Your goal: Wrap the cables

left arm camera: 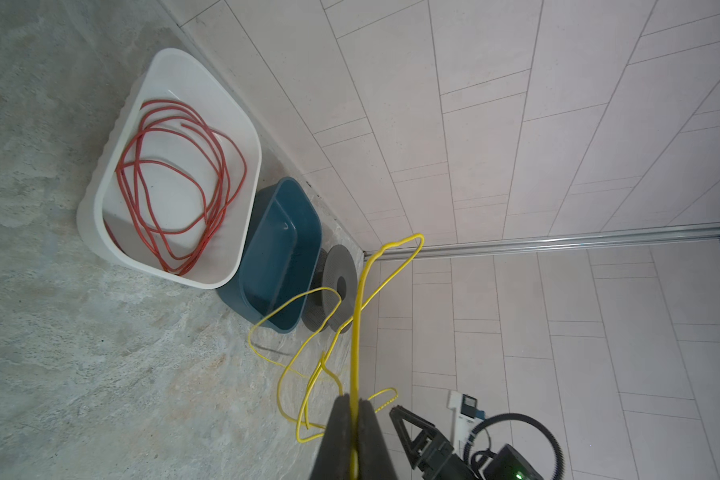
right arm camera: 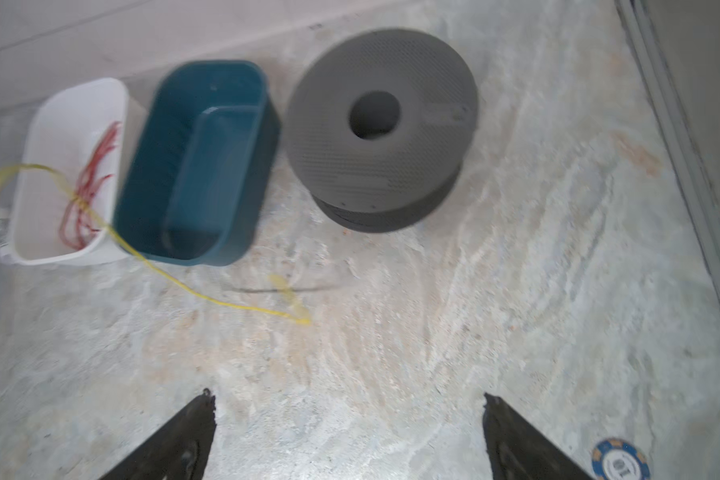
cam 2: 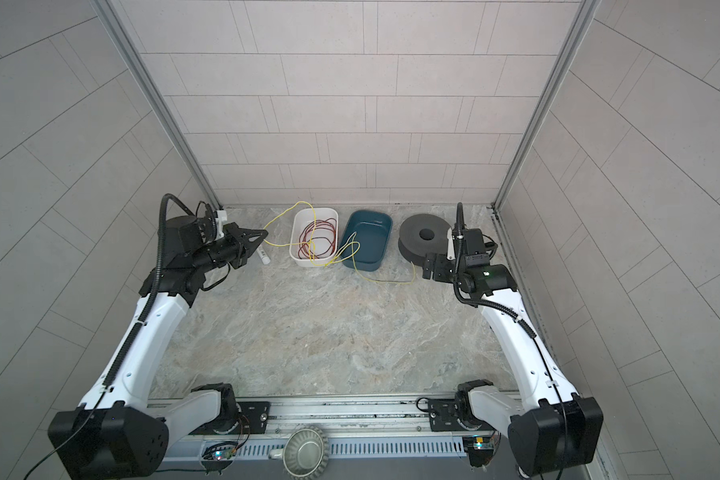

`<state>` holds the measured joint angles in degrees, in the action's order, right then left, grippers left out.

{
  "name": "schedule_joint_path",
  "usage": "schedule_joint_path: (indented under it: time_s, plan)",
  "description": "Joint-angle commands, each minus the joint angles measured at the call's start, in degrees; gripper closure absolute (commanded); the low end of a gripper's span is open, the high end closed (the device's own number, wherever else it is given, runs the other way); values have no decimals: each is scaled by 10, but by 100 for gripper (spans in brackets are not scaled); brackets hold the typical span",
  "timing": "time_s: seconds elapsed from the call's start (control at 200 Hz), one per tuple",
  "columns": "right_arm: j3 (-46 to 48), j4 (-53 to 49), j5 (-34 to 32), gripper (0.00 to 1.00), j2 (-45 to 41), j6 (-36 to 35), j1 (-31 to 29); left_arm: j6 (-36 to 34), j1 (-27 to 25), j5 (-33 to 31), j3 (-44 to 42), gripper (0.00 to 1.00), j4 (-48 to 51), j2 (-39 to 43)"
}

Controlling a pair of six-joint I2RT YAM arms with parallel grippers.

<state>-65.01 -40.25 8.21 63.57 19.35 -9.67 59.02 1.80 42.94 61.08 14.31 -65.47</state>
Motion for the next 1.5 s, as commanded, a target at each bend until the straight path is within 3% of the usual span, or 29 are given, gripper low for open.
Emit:
schedule_joint_path:
  time_s: [0.0,0.255,0.365,0.52,0.841,1.181,1.356,1.496]
  plan:
    - [-47,-8,6,1,-22,-50,-65,-23,-27,-30,32,100,21,-5]
    - [-82,77,41,16,-17,-147,-239,10,-58,-47,38,100,22,-1]
    - [-103,108,69,23,21,-191,-298,18,-69,-56,41,100,27,7]
    - [-140,133,60,24,96,-247,-362,26,-84,-61,39,100,35,14]
    - [-170,233,43,25,193,-290,-384,27,-94,-52,36,100,46,17]
    - [-223,271,33,37,291,-312,-385,16,-98,-39,53,100,67,7]
    - [-236,281,31,55,322,-306,-384,7,-100,-34,59,100,77,3]
    - [-229,281,29,77,320,-304,-384,-5,-99,-41,63,100,90,0]
